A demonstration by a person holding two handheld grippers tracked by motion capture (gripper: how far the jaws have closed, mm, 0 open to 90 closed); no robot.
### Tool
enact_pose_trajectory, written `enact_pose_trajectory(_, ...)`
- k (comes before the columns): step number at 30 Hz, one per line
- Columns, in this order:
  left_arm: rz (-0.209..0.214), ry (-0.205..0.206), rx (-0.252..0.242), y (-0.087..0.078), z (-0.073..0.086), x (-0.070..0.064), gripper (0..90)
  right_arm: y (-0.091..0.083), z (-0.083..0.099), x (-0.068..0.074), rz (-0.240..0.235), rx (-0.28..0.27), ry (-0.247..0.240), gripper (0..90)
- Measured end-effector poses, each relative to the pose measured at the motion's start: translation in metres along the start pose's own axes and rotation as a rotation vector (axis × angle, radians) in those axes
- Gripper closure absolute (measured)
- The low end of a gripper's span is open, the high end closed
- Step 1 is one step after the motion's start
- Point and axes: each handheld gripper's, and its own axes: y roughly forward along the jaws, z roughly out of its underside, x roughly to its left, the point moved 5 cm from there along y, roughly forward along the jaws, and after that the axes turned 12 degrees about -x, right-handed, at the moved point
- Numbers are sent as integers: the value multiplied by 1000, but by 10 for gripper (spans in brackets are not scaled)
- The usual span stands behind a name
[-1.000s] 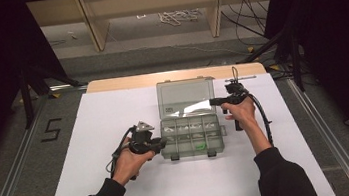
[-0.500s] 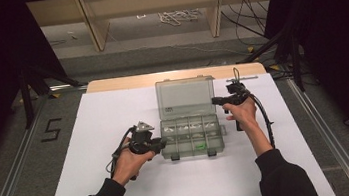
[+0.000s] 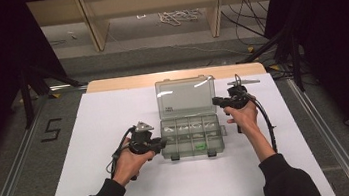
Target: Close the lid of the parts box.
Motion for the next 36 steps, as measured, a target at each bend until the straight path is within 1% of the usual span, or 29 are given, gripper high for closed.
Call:
enact_pose_trajectory(2,1,-3,-1,0,0,0,708,-1,1,1,2,-10,-9,846)
enact_pose_trajectory(5,1,-5,-3,0,0,0,707,-2,1,1,-7,-36,-35,846)
enact_pose_trajectory(6,1,-5,-3,0,0,0,707,-3,2,2,-7,-30,-36,846)
enact_pose_trajectory(8,0,-5,-3,0,0,0,706,-3,2,1,-13,-53,-49,847)
enact_pose_trajectory(10,-1,0,-4,0,0,0,704,-4,3,1,-12,-47,-58,846)
enact_pose_trajectory(12,0,-3,-3,0,0,0,704,-4,3,2,-15,-56,-59,846)
enact_pose_trajectory(14,-1,0,-4,0,0,0,703,-4,4,2,-6,-64,-64,846)
enact_pose_trajectory(20,-2,1,-5,0,0,0,699,-6,4,4,-9,-83,-91,846)
enact_pose_trajectory(22,-1,-2,-4,0,0,0,699,-7,4,5,-8,-81,-95,846)
enact_pose_trajectory(25,-3,-2,-8,0,0,0,699,-6,5,5,-1,-93,-105,846)
enact_pose_trajectory(28,-3,-4,-9,1,0,-1,700,-7,6,5,-2,-91,-101,846)
enact_pose_trajectory(29,-4,-3,-9,1,0,-1,700,-7,7,5,1,-94,-103,846)
enact_pose_trajectory(30,-3,-3,-10,1,0,-1,700,-5,7,4,5,-110,-113,847)
enact_pose_trajectory(31,-2,-3,-9,0,0,-1,701,-6,7,4,-2,-107,-108,847)
enact_pose_trajectory(35,-2,-4,-10,0,0,-1,700,-7,7,5,5,-103,-111,846)
enact_pose_trajectory(36,-1,-4,-8,0,0,-1,698,-7,7,5,-1,-105,-108,847)
